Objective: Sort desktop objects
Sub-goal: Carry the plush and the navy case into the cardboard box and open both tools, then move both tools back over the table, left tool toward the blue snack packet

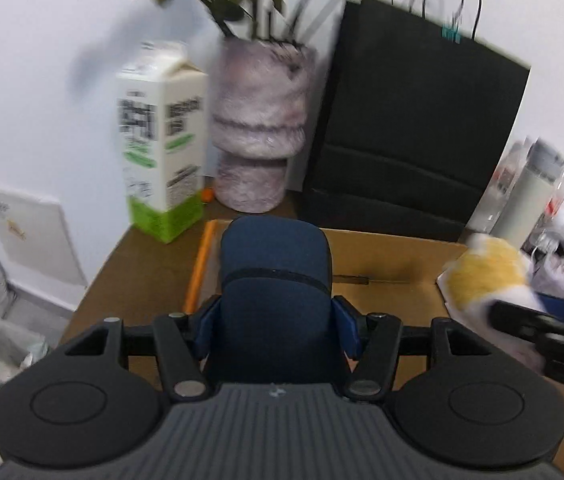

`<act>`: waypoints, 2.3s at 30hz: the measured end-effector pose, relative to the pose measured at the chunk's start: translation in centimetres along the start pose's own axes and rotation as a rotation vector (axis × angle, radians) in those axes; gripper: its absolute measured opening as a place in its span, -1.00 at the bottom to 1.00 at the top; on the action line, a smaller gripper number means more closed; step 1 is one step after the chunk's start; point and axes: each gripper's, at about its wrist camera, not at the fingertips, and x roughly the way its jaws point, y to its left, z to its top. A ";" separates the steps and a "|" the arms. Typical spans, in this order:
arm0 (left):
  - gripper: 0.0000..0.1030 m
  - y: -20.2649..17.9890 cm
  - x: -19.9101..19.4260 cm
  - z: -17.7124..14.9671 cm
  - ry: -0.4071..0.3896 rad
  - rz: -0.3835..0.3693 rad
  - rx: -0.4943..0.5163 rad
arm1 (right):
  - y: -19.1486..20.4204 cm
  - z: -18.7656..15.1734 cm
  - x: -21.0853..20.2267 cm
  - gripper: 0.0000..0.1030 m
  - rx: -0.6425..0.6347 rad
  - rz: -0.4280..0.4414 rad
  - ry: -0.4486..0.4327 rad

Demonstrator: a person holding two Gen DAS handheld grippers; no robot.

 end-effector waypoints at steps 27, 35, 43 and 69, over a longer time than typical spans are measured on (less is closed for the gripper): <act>1.00 -0.9 -7.2 0.5 0.007 0.058 0.090 | -3.1 2.3 -1.2 0.78 0.049 -0.117 0.089; 1.00 -0.6 -14.2 -9.7 -0.096 0.040 0.050 | -2.1 -7.1 -9.5 0.81 0.088 -0.091 -0.039; 1.00 1.2 -16.7 -21.1 -0.047 -0.036 -0.074 | 2.3 -19.2 -13.7 0.81 0.052 -0.077 -0.041; 1.00 -1.7 -25.3 -31.4 -0.319 -0.061 0.141 | 7.8 -28.7 -21.7 1.00 0.055 -0.080 -0.184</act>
